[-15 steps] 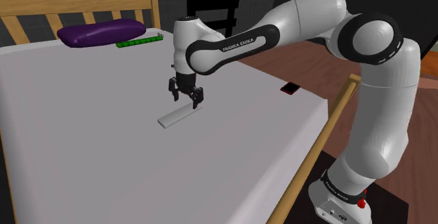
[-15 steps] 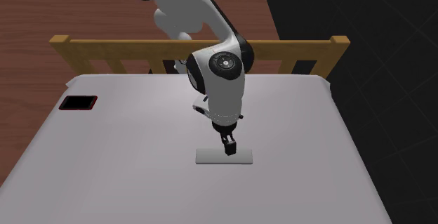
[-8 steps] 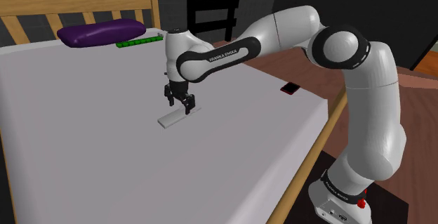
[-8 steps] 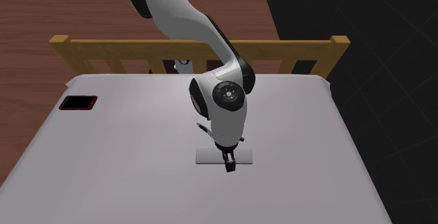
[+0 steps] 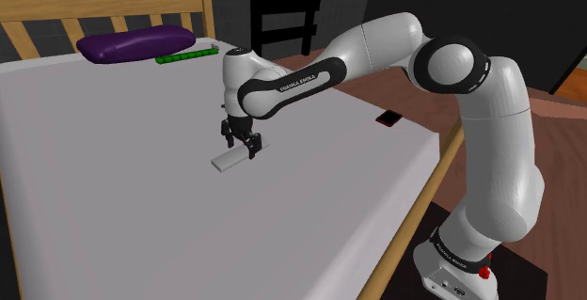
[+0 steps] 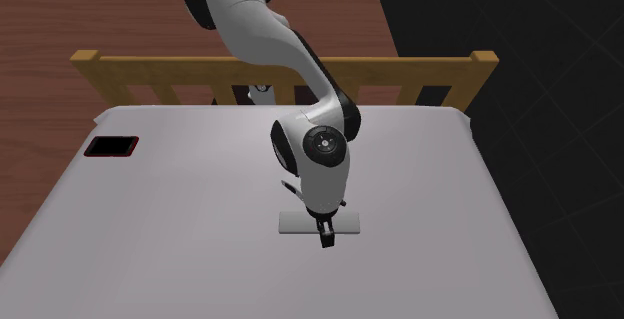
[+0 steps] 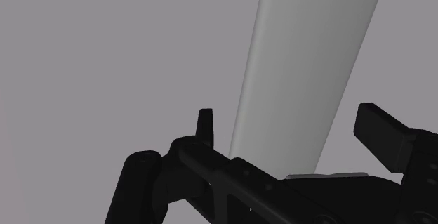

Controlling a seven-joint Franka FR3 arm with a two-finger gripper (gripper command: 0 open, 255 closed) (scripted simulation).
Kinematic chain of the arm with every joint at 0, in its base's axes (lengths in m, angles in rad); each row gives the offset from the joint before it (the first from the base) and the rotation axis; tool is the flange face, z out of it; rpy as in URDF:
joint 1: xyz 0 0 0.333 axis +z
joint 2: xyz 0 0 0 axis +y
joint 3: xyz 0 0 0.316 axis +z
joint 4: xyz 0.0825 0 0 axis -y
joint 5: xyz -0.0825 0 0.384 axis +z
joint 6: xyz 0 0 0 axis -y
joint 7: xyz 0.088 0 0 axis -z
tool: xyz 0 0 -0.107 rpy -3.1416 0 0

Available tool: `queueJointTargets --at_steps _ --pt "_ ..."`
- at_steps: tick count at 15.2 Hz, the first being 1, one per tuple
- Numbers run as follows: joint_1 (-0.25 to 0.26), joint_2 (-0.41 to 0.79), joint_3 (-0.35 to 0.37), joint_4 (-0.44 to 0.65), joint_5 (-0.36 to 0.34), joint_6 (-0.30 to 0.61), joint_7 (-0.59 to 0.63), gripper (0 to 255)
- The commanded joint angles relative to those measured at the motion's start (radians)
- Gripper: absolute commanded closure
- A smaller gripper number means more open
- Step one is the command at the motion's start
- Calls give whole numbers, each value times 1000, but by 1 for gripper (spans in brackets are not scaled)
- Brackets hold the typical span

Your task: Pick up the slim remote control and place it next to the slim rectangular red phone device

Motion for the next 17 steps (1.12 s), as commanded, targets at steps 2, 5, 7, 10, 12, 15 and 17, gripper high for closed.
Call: queueJointTargets --at_steps 2,5,7,10,12,15,17 --pt "0 0 0 0 0 0 0 0" --pt "0 0 0 0 0 0 0 255" --pt "0 0 0 0 0 0 0 255" --pt "0 0 0 0 0 0 0 255" --pt "0 0 0 0 0 0 0 255" --pt "-2 -12 5 9 7 -20 -4 255" --pt "-4 -23 9 20 14 -40 -8 255"
